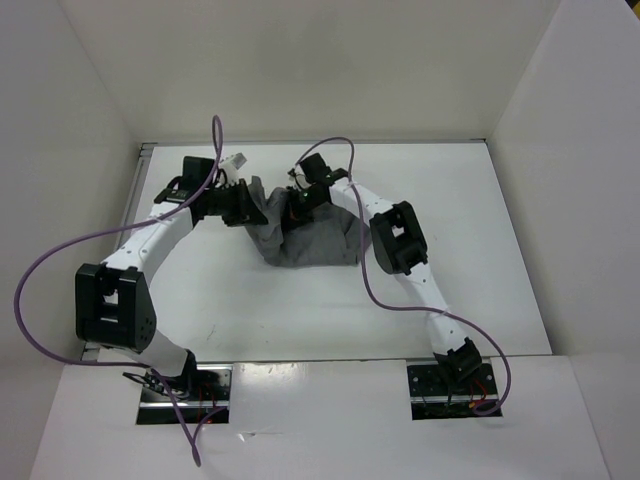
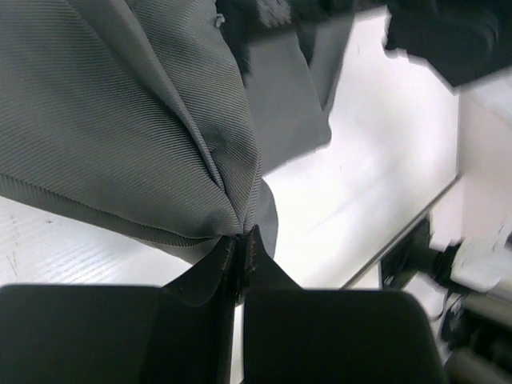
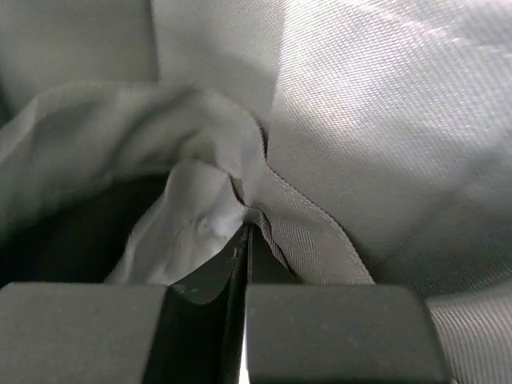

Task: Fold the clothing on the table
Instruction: Fold the skirt

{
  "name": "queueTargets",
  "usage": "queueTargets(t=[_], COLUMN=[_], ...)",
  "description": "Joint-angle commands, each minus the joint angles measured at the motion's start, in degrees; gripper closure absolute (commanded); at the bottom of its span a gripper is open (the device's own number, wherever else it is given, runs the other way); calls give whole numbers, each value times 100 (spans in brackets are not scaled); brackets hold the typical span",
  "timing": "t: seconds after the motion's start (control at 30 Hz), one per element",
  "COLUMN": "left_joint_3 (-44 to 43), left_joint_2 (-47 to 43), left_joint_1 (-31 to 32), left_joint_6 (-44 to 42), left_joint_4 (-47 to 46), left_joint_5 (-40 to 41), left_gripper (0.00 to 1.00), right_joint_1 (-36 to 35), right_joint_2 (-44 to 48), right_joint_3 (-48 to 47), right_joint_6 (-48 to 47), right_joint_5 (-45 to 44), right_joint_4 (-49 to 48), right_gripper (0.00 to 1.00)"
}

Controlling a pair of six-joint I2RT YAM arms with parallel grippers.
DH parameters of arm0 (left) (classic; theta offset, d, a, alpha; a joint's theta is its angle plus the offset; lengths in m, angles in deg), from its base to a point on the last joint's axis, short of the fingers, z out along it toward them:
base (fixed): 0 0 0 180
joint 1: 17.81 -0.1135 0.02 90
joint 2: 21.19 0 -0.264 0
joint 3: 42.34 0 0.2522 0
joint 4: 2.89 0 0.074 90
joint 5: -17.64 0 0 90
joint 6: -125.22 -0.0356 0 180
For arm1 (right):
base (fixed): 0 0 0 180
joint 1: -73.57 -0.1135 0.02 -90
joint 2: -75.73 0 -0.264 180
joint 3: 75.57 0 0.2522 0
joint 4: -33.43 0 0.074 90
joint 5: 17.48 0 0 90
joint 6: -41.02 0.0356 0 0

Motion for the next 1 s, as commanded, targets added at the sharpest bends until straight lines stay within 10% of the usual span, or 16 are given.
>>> queueTargets(t=[0.0, 0.33, 0.57, 0.97], left_joint_3=[-384, -674, -1000, -1280], left_joint_2=[67, 594, 885, 885], left_joint_1=[301, 1179, 1303, 785], left_joint_6=[-815, -1080, -948, -702], left_joint_4=[349, 349, 182, 103], left_joint_5=[-588, -658, -343, -228], left_gripper=[100, 100, 100, 100], right_joint_1=[-35, 17, 88, 140], right_joint_2=[-90, -782, -2200, -1234], right_joint_3=[-198, -1305, -4227, -5095], right_joint_6=[119, 752, 1068, 313], right_joint_5=[-1075, -1428, -833, -3536], right_joint_4=[231, 554, 1613, 3156], right_gripper=[100, 100, 100, 96])
